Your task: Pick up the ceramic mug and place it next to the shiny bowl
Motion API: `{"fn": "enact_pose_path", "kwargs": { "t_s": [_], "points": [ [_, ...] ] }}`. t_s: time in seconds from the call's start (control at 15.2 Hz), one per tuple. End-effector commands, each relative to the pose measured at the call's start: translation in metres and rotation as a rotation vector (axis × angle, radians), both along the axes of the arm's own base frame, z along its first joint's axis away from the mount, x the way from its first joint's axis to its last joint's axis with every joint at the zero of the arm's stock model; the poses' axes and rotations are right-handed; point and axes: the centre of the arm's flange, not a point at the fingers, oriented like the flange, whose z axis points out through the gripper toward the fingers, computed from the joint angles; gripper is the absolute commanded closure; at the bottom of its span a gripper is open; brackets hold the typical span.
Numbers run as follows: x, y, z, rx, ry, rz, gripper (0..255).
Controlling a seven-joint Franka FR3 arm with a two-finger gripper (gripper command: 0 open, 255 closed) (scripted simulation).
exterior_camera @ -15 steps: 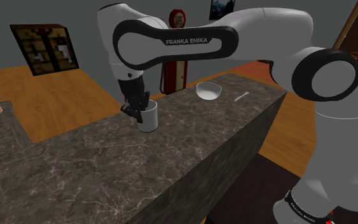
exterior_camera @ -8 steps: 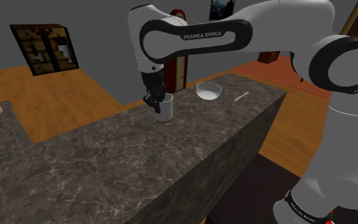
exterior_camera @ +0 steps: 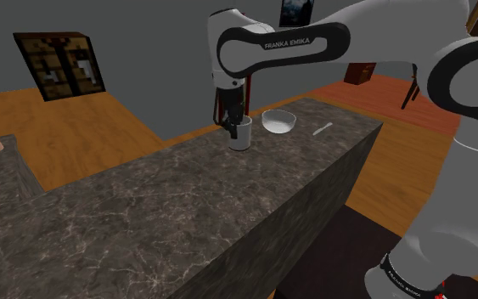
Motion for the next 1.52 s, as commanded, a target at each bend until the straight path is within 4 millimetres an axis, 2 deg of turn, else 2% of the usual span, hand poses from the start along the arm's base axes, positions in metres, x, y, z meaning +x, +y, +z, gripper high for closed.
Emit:
{"fn": "enact_pose_path", "kwargs": {
  "t_s": [0.0, 1.45],
  "points": [
    [0.002, -0.025, 0.002, 0.000, 0.000, 0.001, 255],
    [0.026, -0.315, 0.003, 0.000, 0.000, 0.001, 255]
  ]
}}
